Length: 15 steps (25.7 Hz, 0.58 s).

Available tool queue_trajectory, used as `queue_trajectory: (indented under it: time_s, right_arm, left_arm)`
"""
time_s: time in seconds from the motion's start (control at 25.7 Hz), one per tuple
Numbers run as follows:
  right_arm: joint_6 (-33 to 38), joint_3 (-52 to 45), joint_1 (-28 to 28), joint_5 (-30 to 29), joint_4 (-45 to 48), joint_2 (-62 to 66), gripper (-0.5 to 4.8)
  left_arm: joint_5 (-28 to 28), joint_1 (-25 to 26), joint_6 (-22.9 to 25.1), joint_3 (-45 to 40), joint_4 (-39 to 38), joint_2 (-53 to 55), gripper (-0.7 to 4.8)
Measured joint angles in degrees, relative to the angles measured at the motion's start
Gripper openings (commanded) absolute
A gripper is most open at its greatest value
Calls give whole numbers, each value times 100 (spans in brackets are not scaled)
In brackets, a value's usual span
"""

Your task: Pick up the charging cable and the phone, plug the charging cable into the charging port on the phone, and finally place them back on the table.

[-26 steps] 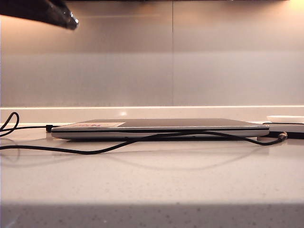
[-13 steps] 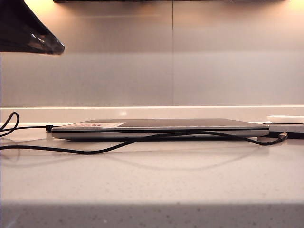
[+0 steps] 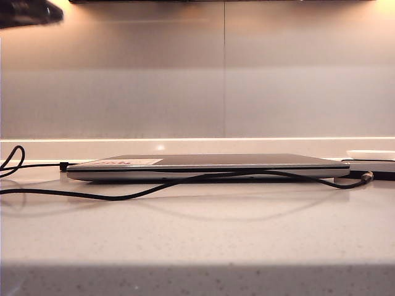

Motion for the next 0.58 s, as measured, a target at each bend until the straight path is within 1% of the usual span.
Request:
queue_trajectory:
  time_s: [0.04,0.12,0.19,0.35,0.58]
  right_arm:
    - [0,0,0,0,0,0,-1]
    - [0,0,0,0,-2,0,-1]
    - [0,0,0,0,-2,0,-1]
    - [0,0,0,0,-2,0,-1]
    - [0,0,4,0,-2,0,-1]
  left_arm:
    - [4,92,155,-26,-50,-219,-6]
    - [4,282,210,-22,-90,-444,-6]
    - [4,645,223,-17,-131,-610,-5]
    - [-7,1606,223,-24,-291,-1012,-5]
    - [-22,2640,223,-179,-297,-1512,-5]
